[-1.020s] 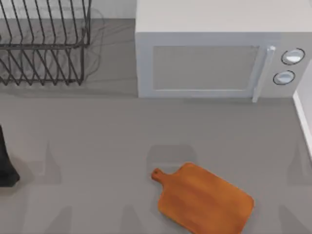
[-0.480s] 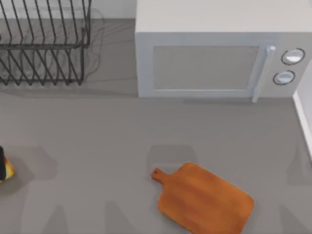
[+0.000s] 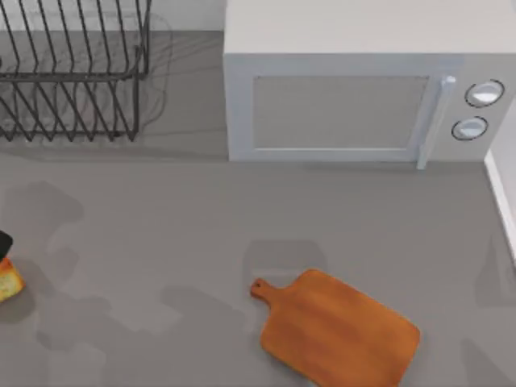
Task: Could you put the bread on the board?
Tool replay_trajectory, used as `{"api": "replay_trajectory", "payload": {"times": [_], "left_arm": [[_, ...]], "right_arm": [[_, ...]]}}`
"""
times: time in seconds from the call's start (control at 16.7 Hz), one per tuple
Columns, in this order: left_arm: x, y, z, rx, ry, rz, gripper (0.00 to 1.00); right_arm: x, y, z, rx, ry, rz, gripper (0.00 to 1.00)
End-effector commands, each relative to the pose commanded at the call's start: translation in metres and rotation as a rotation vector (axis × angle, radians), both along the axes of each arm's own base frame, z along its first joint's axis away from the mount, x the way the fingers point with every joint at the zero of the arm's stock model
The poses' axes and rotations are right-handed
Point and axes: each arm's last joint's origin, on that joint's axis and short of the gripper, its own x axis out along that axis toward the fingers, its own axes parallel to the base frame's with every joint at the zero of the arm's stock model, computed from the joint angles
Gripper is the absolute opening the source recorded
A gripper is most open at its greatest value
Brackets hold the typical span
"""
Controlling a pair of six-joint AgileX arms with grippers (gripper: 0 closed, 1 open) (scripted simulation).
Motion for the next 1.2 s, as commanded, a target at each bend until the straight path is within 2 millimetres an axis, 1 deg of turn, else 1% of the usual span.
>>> {"api": "replay_trajectory", "payload": {"times": [0.18, 0.3, 0.42, 0.54, 0.9, 1.02, 1.2], "left_arm": [[0.040, 0.007, -0.015, 0.022, 0.257, -0.141, 1.00], [0.058, 0.011, -0.025, 0.026, 0.381, -0.229, 1.00], [0.071, 0.012, -0.031, 0.028, 0.464, -0.300, 1.00], [0.077, 0.013, -0.034, 0.029, 0.508, -0.342, 1.00], [0.077, 0.012, -0.036, 0.029, 0.514, -0.350, 1.00], [0.077, 0.013, -0.048, 0.025, 0.527, -0.349, 1.00], [0.080, 0.013, -0.072, 0.032, 0.505, -0.347, 1.00]], "right_arm": [[0.000, 0.000, 0.000, 0.000, 0.000, 0.000, 1.00], [0.000, 0.000, 0.000, 0.000, 0.000, 0.000, 1.00], [0.000, 0.000, 0.000, 0.000, 0.000, 0.000, 1.00], [0.000, 0.000, 0.000, 0.000, 0.000, 0.000, 1.00], [0.000, 0.000, 0.000, 0.000, 0.000, 0.000, 1.00], [0.000, 0.000, 0.000, 0.000, 0.000, 0.000, 1.00], [0.000, 0.000, 0.000, 0.000, 0.000, 0.000, 1.00]]}}
